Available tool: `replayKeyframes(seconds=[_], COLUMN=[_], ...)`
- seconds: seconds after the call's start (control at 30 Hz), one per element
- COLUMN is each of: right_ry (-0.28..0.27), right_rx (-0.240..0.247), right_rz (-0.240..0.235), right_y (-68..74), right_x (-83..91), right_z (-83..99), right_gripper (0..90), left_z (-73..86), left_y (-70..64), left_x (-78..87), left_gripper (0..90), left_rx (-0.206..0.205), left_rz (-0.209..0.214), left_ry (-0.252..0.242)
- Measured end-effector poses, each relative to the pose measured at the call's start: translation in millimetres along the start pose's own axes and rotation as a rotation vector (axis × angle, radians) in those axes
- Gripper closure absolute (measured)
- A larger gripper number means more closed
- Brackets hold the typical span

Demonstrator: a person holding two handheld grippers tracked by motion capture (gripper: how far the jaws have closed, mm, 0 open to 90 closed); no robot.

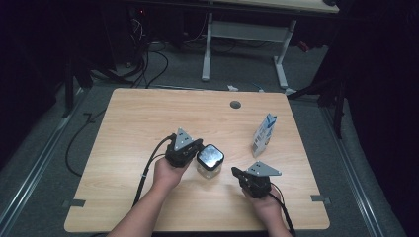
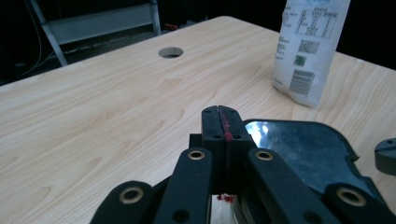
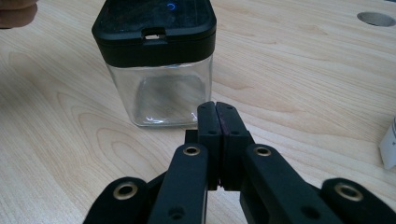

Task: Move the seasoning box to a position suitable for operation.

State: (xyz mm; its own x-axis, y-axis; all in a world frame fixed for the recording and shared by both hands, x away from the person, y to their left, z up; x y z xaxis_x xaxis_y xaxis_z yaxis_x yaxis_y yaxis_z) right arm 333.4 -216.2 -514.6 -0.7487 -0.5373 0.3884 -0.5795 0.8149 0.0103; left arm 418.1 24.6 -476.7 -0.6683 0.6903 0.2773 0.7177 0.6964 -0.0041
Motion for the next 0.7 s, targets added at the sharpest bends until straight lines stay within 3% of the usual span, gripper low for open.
replayKeyframes(seconds=[0.7], right_ry=[-0.025], right_rx=[0.007], right_rz=[-0.012], right_y=[5.2], right_x=[-2.1], right_z=[-3.1], right_gripper=[89.4], left_z=[6.9], left_y=[3.1], left_x=[-1.0], left_gripper=[90.0], left_rx=[0.043], left_rz=[0.011], left_ry=[-0.021])
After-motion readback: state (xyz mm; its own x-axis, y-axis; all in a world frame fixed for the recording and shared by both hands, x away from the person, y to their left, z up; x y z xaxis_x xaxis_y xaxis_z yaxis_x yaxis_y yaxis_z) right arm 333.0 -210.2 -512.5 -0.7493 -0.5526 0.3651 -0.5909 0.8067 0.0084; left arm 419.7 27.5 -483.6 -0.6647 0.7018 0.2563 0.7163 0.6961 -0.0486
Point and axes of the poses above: each handheld gripper's, and its own axes: x roughly backward along the jaws, z roughly out of its underside, y roughly to its left, the point moved 2 cm from there along -x, roughly forward along the jaws, and after that the axes turned 9 degrees about -y, right-handed, at the moved point
